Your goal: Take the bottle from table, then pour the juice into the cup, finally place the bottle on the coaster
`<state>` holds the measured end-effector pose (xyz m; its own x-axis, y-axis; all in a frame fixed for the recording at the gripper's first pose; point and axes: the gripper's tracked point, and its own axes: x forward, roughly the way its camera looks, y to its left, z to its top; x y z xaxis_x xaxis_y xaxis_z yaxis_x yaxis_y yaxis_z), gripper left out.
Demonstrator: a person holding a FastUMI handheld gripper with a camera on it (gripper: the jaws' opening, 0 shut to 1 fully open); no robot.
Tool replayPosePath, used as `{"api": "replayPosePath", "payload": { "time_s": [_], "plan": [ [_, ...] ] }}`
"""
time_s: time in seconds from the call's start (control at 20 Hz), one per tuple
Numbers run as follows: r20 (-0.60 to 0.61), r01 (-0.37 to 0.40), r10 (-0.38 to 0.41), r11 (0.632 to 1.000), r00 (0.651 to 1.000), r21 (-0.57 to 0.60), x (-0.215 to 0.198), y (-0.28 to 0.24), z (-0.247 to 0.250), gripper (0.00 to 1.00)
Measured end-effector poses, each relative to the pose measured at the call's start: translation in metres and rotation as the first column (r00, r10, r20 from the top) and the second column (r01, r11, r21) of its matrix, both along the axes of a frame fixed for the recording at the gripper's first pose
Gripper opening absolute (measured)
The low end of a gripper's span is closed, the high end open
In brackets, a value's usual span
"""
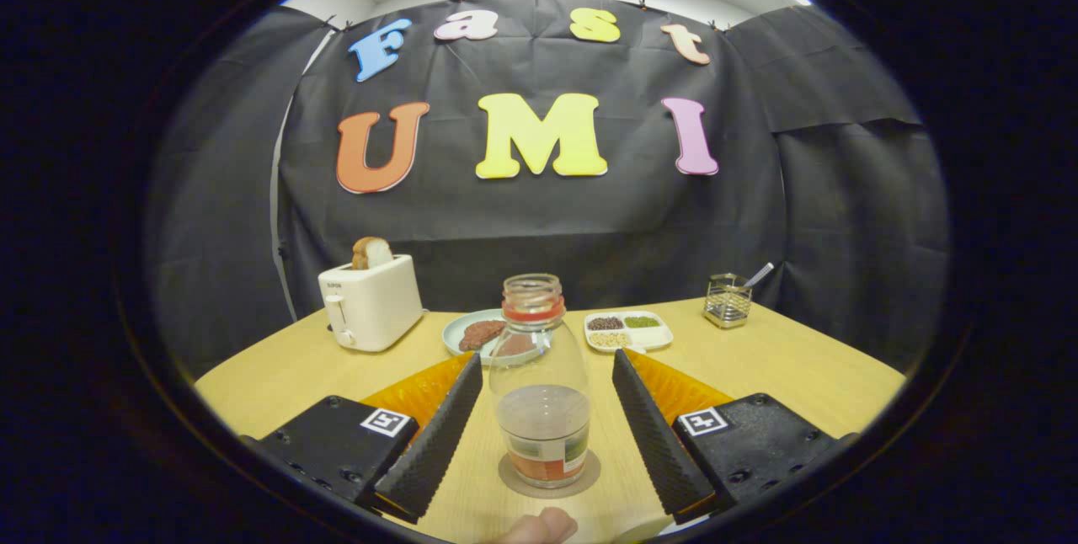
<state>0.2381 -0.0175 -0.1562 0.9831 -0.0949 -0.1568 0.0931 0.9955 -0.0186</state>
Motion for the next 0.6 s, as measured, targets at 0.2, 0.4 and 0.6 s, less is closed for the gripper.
{"api": "replayPosePath", "payload": {
  "time_s": [0.2, 0.4, 0.6],
  "plan": [
    [0.044, -0.008, 0.007, 1.000, 0.999, 0.016, -0.026, 0.001, 0.036, 1.00],
    [0.074, -0.015, 0.015, 1.000, 0.997, -0.006, -0.057, 0.004, 0.069, 0.99],
    [0.080, -0.009, 0.009, 1.000, 0.997, 0.001, -0.092, 0.001, 0.101, 0.99]
  ]
}}
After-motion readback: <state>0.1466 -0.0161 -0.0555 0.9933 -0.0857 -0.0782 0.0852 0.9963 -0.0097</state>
